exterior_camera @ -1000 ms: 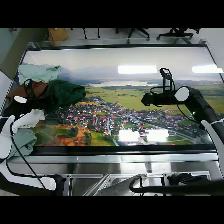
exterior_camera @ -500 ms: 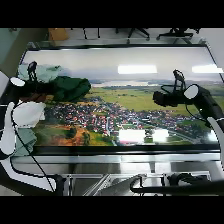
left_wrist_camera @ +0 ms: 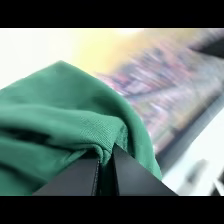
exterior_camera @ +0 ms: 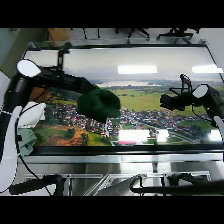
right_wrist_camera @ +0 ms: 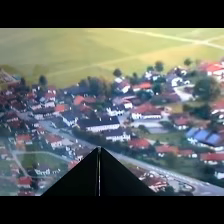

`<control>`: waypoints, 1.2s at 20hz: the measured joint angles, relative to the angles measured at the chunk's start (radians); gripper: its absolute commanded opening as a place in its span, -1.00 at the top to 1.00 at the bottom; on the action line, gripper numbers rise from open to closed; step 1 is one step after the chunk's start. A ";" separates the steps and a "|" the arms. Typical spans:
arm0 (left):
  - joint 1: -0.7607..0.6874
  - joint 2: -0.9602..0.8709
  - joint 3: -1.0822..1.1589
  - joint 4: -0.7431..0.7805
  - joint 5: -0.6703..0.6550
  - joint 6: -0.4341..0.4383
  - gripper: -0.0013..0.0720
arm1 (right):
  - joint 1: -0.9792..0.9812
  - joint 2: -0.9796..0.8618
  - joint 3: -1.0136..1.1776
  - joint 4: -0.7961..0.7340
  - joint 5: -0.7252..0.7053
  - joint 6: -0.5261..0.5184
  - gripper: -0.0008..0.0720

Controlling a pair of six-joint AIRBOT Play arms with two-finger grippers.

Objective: Fold the shirts.

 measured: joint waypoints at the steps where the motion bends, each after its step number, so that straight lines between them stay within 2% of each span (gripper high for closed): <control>1: -0.047 -0.001 -0.016 0.000 0.018 -0.004 0.92 | 0.002 -0.001 0.000 0.000 0.013 -0.005 0.93; 4: -0.163 -0.040 -0.078 -0.003 0.117 -0.029 0.88 | 0.006 -0.008 0.000 0.000 0.041 -0.019 0.90; 5: -0.187 -0.060 -0.091 -0.007 0.144 -0.034 0.09 | 0.008 -0.010 0.000 0.000 0.050 -0.023 0.57; 6: -0.203 -0.083 -0.096 -0.020 0.167 -0.040 -0.80 | 0.008 -0.011 0.000 0.000 0.056 -0.028 0.03; 7: -0.210 -0.102 -0.093 -0.034 0.181 -0.045 -0.84 | 0.009 -0.012 0.000 0.000 0.063 -0.032 -0.06; 9: -0.198 -0.133 -0.058 -0.058 0.177 -0.053 -0.84 | 0.009 -0.013 0.000 0.000 0.076 -0.039 -0.06; 13: -0.116 -0.142 -0.003 -0.028 0.014 -0.114 -0.84 | 0.011 -0.038 -0.014 0.017 0.105 -0.077 -0.08; 15: -0.092 -0.108 -0.066 0.025 -0.078 -0.147 -0.84 | 0.011 -0.067 -0.035 0.067 0.110 -0.123 -0.08; 17: -0.094 -0.052 -0.202 0.062 -0.094 -0.167 -0.84 | 0.011 -0.110 -0.052 0.147 0.109 -0.186 -0.08; 20: -0.132 0.029 -0.455 0.081 0.008 -0.184 -0.84 | 0.012 -0.187 -0.064 0.270 0.083 -0.286 -0.08; 24: -0.203 0.074 -0.715 0.008 0.239 -0.187 -0.84 | 0.012 -0.282 -0.069 0.407 0.041 -0.409 -0.07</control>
